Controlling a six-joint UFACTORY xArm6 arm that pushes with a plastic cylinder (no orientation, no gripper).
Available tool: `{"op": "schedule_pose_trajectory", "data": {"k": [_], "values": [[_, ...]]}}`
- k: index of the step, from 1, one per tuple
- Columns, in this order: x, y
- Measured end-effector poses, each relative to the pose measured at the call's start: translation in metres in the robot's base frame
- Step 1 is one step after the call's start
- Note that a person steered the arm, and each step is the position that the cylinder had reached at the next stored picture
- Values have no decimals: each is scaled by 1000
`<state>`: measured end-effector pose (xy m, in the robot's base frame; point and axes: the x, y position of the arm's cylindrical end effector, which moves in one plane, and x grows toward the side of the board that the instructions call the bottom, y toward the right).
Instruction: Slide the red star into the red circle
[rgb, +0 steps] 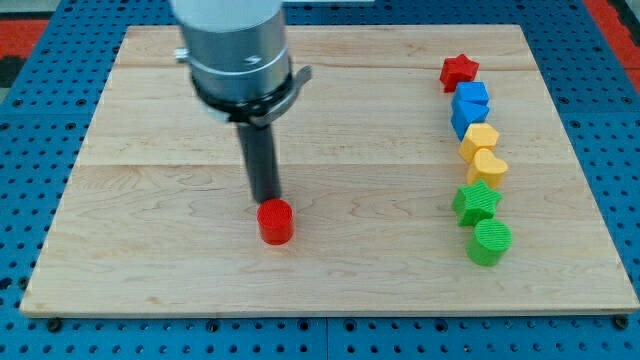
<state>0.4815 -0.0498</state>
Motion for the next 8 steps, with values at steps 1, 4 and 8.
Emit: {"op": "schedule_pose_trajectory", "data": {"k": [1,4,8], "values": [[2,41],[-17,24],[-288,149]]}}
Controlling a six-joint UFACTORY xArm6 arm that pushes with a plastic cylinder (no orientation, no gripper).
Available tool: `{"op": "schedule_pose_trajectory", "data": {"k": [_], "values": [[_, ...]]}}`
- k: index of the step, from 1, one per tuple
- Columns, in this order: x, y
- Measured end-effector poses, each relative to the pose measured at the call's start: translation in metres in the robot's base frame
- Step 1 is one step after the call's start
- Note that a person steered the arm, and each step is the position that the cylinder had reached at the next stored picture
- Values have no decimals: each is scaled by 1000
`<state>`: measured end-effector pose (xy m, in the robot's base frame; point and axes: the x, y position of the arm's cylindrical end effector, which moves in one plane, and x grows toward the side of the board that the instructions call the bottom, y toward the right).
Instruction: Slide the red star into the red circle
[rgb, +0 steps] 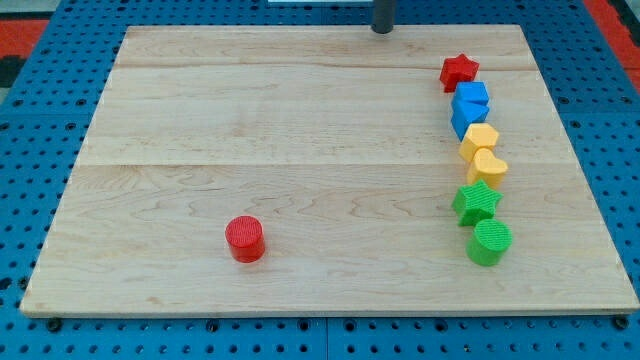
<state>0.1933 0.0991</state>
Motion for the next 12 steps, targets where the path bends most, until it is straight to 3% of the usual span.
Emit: {"op": "schedule_pose_trajectory", "data": {"k": [1,2,4,6,7,9,10,11,12], "values": [[-1,49],[13,45],[48,-59],[22,83],[76,109],[147,-12],[206,-12],[207,-15],[210,37]]}}
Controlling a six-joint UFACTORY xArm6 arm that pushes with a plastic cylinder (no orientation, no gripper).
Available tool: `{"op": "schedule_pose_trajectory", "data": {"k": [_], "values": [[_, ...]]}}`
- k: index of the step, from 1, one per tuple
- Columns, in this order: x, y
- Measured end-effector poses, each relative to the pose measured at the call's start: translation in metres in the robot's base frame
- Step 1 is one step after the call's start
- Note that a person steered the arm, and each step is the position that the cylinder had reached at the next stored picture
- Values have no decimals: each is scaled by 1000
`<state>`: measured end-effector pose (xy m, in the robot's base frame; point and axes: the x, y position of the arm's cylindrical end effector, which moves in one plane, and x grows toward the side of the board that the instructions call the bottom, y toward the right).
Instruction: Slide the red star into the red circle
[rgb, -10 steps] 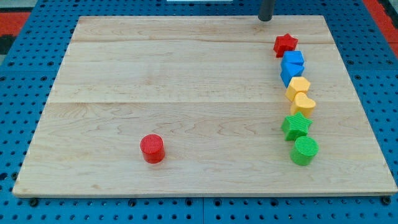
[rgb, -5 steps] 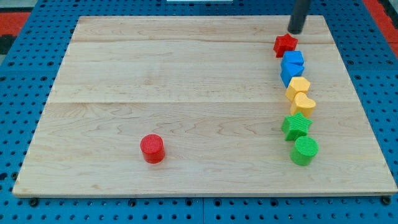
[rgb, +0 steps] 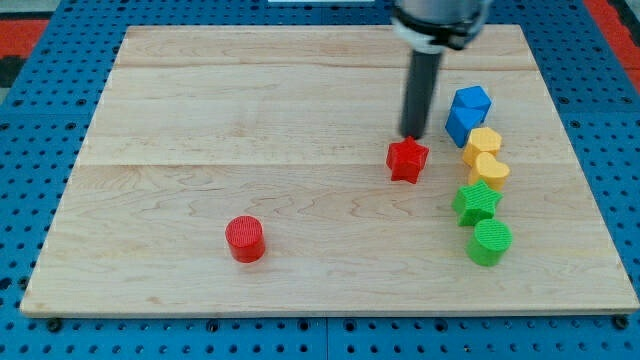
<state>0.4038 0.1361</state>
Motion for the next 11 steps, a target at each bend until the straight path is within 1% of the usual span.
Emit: {"op": "schedule_pose_trajectory", "data": {"k": [1,2,3,4,5,6,7,8,10,11], "values": [[66,-14],[103,-85],[82,-48],[51,-42],[56,-98],[75,-156],[34,-113],[9,-124],[35,-216],[21,-227]]}}
